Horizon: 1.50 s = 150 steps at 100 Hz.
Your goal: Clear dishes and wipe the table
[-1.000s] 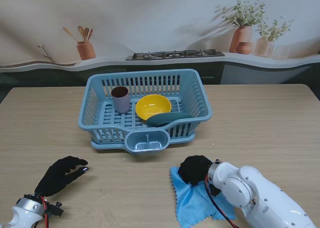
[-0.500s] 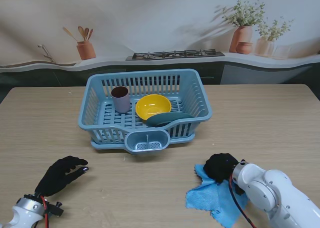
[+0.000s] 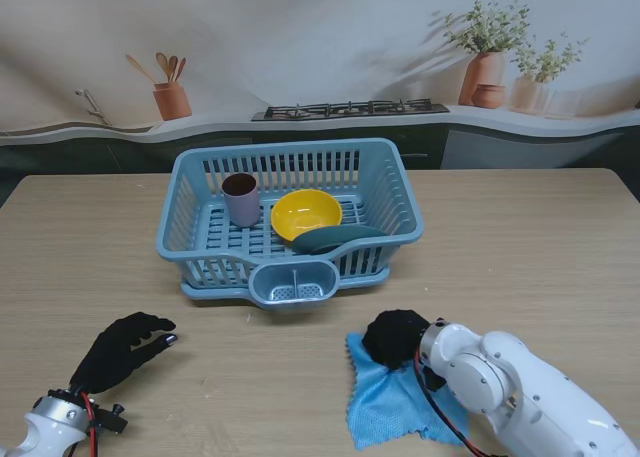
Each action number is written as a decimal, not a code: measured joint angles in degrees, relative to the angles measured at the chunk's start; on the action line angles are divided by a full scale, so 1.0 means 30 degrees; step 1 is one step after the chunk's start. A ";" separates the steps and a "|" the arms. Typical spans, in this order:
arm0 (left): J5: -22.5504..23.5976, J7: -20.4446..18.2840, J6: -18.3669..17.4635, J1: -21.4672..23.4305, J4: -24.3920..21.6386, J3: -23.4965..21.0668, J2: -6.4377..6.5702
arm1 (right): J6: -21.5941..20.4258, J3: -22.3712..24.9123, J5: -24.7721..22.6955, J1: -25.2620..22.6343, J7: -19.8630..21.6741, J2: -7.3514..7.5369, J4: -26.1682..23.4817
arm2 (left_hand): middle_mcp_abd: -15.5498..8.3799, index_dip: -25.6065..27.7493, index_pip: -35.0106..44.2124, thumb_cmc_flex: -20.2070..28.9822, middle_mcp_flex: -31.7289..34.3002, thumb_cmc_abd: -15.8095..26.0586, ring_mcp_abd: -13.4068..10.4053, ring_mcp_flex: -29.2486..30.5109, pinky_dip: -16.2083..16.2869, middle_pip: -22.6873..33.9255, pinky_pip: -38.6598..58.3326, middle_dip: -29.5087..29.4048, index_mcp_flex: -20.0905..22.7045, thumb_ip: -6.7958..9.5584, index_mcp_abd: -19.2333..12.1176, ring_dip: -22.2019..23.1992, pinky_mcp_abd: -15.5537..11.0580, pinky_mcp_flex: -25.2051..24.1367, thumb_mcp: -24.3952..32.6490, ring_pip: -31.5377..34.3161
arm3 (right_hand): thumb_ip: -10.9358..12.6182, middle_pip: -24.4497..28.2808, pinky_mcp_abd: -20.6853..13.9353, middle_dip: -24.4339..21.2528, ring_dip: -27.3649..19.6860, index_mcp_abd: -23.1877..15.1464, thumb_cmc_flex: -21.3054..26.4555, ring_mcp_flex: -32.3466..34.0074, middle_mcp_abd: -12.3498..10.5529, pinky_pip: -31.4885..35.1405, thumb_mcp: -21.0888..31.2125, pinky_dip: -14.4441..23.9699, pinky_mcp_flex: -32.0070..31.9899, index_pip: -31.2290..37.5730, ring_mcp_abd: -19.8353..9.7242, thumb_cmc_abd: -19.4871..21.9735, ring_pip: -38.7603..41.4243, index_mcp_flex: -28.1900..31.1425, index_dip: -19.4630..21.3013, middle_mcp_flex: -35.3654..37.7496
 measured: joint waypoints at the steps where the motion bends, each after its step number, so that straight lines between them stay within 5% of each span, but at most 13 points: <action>1: 0.0008 0.0021 -0.0005 0.0001 0.0003 0.0000 -0.0003 | 0.0067 -0.0166 0.0089 0.0117 -0.0001 -0.0001 0.0022 | 0.0000 0.0000 0.0000 0.0000 0.0000 0.0000 0.0000 0.0000 0.0000 0.0000 0.0000 0.0000 0.0000 0.0000 0.0000 0.0000 -0.0001 0.0000 0.0000 0.0000 | 0.0000 0.0000 0.0000 0.0000 0.0002 0.0017 0.0000 0.0000 0.0000 0.0000 -0.0002 0.0000 0.0000 -0.0013 0.0001 0.0000 0.0000 -0.0010 -0.0010 0.0000; 32: 0.0208 0.0564 -0.0169 0.0033 0.0125 -0.0009 -0.0069 | 0.1553 -0.4527 0.2412 0.3093 -0.0424 -0.0363 0.0722 | 0.0000 0.0000 0.0000 0.0000 0.0000 0.0000 0.0000 0.0000 0.0000 0.0000 -0.0003 0.0000 0.0000 0.0000 0.0000 0.0000 -0.0008 0.0000 -0.0007 0.0000 | 0.0000 -0.0075 0.0009 -0.0033 0.0044 0.0224 0.0000 0.0005 -0.0001 0.0015 -0.0080 0.0000 0.0000 -0.0441 0.0008 0.0000 0.0000 -0.0154 -0.0226 0.0013; 55: 0.0194 0.0524 -0.0173 0.0070 0.0113 -0.0036 -0.0085 | 0.1581 -0.4971 0.2661 0.3386 -0.0299 -0.0699 0.0828 | 0.0000 0.0000 0.0000 0.0000 0.0000 0.0000 0.0000 0.0000 0.0000 0.0000 -0.0004 0.0000 0.0000 0.0000 0.0000 0.0000 -0.0010 0.0000 -0.0011 0.0000 | 0.0000 -0.0267 -0.0024 -0.0033 0.0044 0.0272 0.0000 0.0006 -0.0085 -0.0007 -0.0103 -0.0001 -0.0034 -0.0485 0.0001 0.0000 0.0000 -0.0157 -0.0450 -0.0001; 72: 0.0121 0.0335 -0.0170 0.0079 0.0105 -0.0050 -0.0083 | 0.0672 -0.3663 0.1880 0.2605 0.0110 -0.0813 0.0719 | 0.0000 0.0000 0.0000 0.0000 0.0000 0.0000 0.0000 0.0000 0.0000 0.0000 -0.0006 0.0000 0.0000 0.0000 0.0000 0.0000 -0.0012 0.0000 -0.0014 0.0000 | -0.0006 -0.0674 -0.0307 -0.0020 0.0044 0.0234 -0.0014 0.0005 -0.0409 -0.0147 -0.0313 -0.0001 -0.0044 -0.0650 -0.0207 0.0009 -0.0001 -0.0168 -0.0480 -0.0063; 120: 0.0167 0.0345 -0.0167 0.0067 0.0127 -0.0038 -0.0080 | -0.2154 0.3236 -0.2031 -0.1735 0.0686 -0.0723 -0.0284 | 0.0000 0.0000 0.0000 0.0000 0.0000 0.0000 0.0000 0.0001 -0.0002 0.0000 -0.0019 0.0000 0.0000 0.0000 0.0000 0.0000 -0.0027 0.0000 -0.0226 0.0000 | -0.0009 -0.1026 -0.0419 0.0020 0.0044 -0.0025 -0.0014 -0.0002 -0.0461 -0.0166 -0.0322 -0.0003 -0.0108 -0.0164 -0.0275 0.0034 -0.0016 -0.0171 0.0031 -0.0011; 150: 0.0136 0.0170 -0.0136 0.0050 0.0129 -0.0034 -0.0069 | -0.1411 0.3463 -0.2087 -0.2100 0.0058 -0.0455 -0.0308 | 0.0000 0.0000 0.0000 0.0000 0.0000 0.0000 0.0000 0.0001 -0.0003 0.0000 -0.0158 0.0000 0.0000 0.0000 0.0000 0.0000 -0.0029 0.0000 -0.0226 0.0000 | -0.0009 -0.0488 -0.0274 0.0065 0.0044 -0.0138 -0.0016 -0.0007 -0.0265 -0.0146 -0.0081 -0.0003 -0.0108 0.0344 -0.0212 0.0000 -0.0016 -0.0012 0.0254 0.0013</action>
